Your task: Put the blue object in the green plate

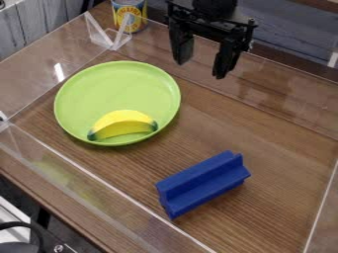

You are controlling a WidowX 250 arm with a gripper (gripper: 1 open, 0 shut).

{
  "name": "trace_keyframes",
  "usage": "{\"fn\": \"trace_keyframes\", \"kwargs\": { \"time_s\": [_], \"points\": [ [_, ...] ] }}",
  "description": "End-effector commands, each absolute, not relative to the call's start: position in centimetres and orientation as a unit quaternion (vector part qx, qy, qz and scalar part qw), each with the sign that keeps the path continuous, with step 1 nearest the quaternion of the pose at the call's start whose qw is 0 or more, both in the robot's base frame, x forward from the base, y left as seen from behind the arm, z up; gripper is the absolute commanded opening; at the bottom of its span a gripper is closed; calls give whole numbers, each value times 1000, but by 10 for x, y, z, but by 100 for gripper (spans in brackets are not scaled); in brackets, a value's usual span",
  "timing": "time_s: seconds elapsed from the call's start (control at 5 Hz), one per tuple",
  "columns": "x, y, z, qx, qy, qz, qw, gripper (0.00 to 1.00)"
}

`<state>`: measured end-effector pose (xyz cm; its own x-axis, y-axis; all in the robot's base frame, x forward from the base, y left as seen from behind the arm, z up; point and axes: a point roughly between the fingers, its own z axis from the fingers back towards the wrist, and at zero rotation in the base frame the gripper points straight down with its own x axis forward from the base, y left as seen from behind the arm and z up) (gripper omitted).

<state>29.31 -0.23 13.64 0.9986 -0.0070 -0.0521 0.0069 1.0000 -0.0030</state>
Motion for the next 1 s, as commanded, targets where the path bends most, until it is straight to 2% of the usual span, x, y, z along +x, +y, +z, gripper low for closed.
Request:
{"fn": "trace_keyframes", "kwargs": {
  "time_s": [0.0,0.2,0.6,0.8],
  "points": [
    [288,-6,130,-1,35,-18,999,100],
    [269,-19,124,-2,36,-83,996,100],
    [246,-37,119,0,27,-170,985,100],
    [240,-43,111,4,21,-186,982,100]
  ]
}}
